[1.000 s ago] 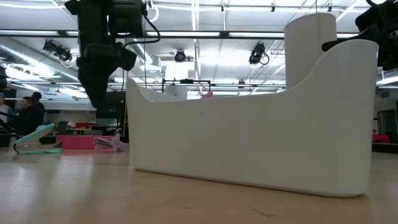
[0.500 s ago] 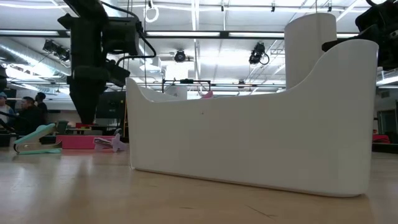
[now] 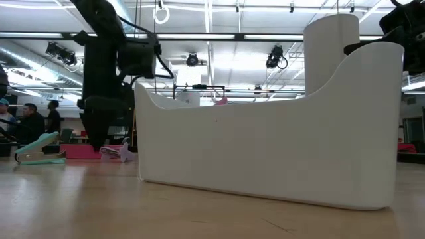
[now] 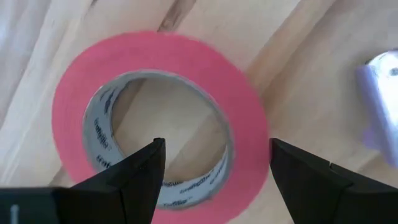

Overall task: Pick and place Stapler, Stapler remover, tape
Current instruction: Put the pink tape into the gray bin

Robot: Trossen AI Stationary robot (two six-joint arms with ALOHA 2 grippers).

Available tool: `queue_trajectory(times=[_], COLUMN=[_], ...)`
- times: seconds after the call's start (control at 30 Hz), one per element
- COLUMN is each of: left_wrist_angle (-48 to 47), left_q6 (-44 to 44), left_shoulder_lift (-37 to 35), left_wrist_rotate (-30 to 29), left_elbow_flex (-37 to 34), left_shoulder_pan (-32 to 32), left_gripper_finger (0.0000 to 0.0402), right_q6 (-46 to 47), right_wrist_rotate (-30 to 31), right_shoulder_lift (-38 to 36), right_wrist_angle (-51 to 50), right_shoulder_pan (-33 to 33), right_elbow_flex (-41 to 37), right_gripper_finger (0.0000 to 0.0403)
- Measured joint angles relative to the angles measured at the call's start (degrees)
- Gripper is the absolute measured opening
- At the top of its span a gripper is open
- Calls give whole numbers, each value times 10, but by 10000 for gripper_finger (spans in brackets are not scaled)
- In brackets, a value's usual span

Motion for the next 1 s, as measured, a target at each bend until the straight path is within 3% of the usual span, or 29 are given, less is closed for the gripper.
queue_trajectory(times=[0.53, 1.0], left_wrist_angle=[25, 38], left_q6=[14, 14], left_shoulder_lift=[27, 27], left_wrist_rotate=[2, 16], left_elbow_flex=[0, 0], left_shoulder_pan=[0, 0], left_gripper_finger=[282, 233], right_q6=[0, 0], right_wrist_rotate=[0, 0], right_shoulder_lift=[0, 0], right_wrist_angle=[0, 0], right_shoulder_pan=[0, 0], right_elbow_flex=[0, 0], right_gripper_finger=[2, 2])
